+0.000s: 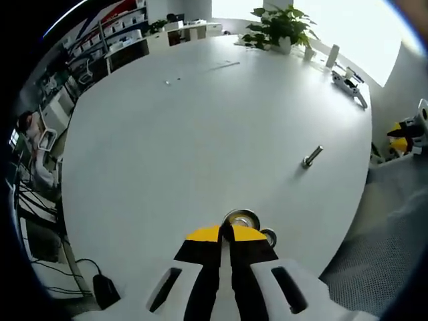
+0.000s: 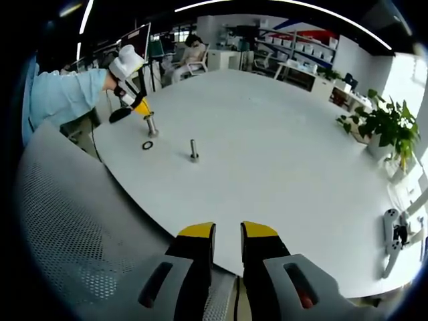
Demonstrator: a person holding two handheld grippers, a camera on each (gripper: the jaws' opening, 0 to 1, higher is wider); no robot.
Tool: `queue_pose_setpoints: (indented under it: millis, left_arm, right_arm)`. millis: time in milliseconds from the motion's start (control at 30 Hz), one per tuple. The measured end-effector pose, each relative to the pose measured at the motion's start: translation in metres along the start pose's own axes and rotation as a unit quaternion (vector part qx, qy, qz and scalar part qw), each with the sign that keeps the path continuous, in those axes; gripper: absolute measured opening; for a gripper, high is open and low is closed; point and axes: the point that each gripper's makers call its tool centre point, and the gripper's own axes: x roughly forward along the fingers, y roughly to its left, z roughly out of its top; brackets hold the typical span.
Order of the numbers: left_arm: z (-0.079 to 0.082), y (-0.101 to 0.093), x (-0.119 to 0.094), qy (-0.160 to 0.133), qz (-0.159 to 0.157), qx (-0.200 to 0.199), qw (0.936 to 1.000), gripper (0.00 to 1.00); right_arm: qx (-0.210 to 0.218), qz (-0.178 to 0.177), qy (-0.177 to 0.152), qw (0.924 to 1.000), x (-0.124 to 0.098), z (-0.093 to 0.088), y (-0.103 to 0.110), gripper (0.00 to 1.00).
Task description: Place the washer onto the threaded stud by aligning its center hole with the stud, sliding it down to the base, and recovering from edge contact or off-axis alignment until the washer reaches the visible bottom stop.
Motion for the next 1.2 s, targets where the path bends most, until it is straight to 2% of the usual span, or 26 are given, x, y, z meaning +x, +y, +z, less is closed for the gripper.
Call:
queue_pose_setpoints:
  millis: [233,333,600,900,1000,1067,1100,1133,1200]
  left_arm:
    - [0.001,0.000,0.001,0.002,-0.005,-0.013,0.9999,0.02]
    - [0.003,0.001,0.002,-0.005,-0.003,0.011,0.9999,0.02]
    - [0.003,-0.002,0.001,-0.004,-0.019,0.012,0.9997,0.04]
    - [0.008,0.001,0.003,-0.014,-0.018,0.015,0.9996,0.13]
    - [0.008,-0.001,0.002,-0.014,-0.021,0.014,0.9996,0.10]
    - [0.010,-0.003,-0.001,-0.019,-0.024,0.013,0.9994,0.03]
    - [0.012,-0.002,-0.001,-0.026,-0.023,0.018,0.9992,0.00]
    - [0.019,0.001,-0.005,-0.045,-0.022,0.030,0.9983,0.00]
    - [0.019,-0.006,-0.007,-0.043,-0.047,-0.003,0.9980,0.00]
  right_arm:
    - [0.001,0.000,-0.001,1.0000,0.000,0.000,0.000,0.17]
    - [0.001,0.000,-0.001,1.0000,0.000,0.000,0.000,0.17]
    - [0.001,0.000,0.000,1.0000,0.000,0.000,0.000,0.18]
    - [0.002,0.001,-0.001,1.0000,0.000,-0.001,0.000,0.18]
    - [0.002,0.000,-0.001,1.0000,0.000,0.000,0.000,0.18]
    - [0.003,0.000,-0.002,1.0000,0.000,0.000,-0.001,0.18]
    - [0.003,0.000,-0.002,1.0000,0.000,0.000,-0.001,0.18]
    - [0.003,0.000,-0.001,1.0000,0.000,0.000,0.000,0.18]
    - [0.001,0.001,-0.001,1.0000,0.001,0.000,0.000,0.18]
